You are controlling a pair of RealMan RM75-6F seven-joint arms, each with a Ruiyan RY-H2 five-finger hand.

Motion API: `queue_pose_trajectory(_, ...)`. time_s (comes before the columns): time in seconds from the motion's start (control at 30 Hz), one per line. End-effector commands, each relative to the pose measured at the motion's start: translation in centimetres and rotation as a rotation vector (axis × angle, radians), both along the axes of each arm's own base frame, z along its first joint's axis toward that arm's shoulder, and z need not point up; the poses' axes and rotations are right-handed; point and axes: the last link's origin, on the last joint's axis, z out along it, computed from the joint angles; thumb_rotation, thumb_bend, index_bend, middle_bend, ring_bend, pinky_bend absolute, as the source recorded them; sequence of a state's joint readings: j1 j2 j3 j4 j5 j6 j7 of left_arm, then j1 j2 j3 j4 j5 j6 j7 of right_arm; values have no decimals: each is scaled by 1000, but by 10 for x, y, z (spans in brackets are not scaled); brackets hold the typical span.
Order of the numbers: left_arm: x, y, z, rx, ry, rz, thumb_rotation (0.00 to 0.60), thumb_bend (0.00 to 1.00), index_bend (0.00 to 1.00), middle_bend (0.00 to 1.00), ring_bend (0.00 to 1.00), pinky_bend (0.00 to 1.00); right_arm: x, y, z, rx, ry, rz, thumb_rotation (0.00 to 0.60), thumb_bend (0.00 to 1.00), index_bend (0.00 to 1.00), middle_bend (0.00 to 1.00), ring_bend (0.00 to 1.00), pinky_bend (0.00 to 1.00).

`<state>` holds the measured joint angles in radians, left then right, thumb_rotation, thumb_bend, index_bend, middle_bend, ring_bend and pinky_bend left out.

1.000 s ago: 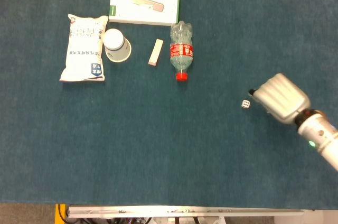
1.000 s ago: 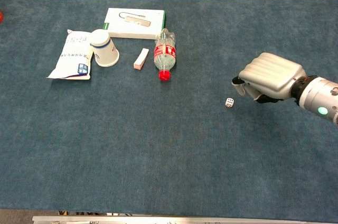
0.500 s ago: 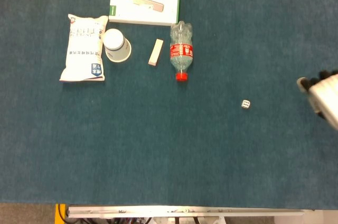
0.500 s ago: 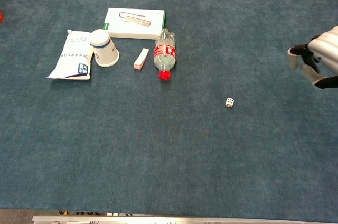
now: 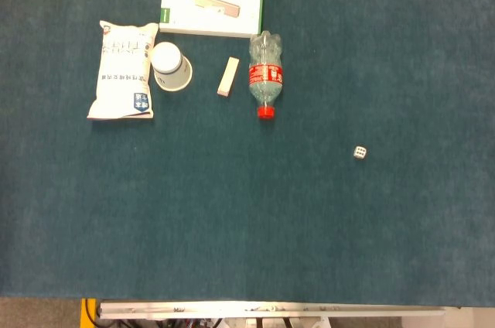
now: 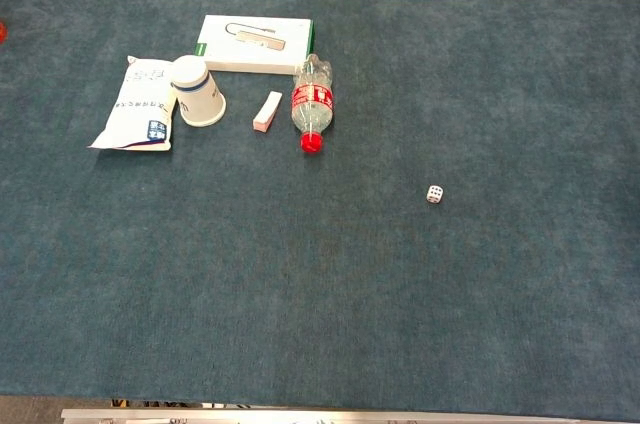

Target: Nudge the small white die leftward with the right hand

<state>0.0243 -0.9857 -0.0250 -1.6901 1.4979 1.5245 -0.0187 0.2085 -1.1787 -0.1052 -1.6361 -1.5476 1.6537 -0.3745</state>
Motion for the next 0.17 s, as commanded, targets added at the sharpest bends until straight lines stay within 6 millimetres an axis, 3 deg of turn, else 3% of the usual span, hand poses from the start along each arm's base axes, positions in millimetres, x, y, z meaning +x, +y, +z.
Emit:
queue_pose_trajectory(0.03,-1,2,-4,-29,-16,4,600,230,278,279,196,337,-13,0,9,-31,-44,-29,600,192,479,367,335,442)
queue_pose_trajectory(0.17,-3,6,-9,-51,-17,9,600,230,278,279,196,337,-18,-2,16,-40,-56,-38,600,192,478,367,335,442)
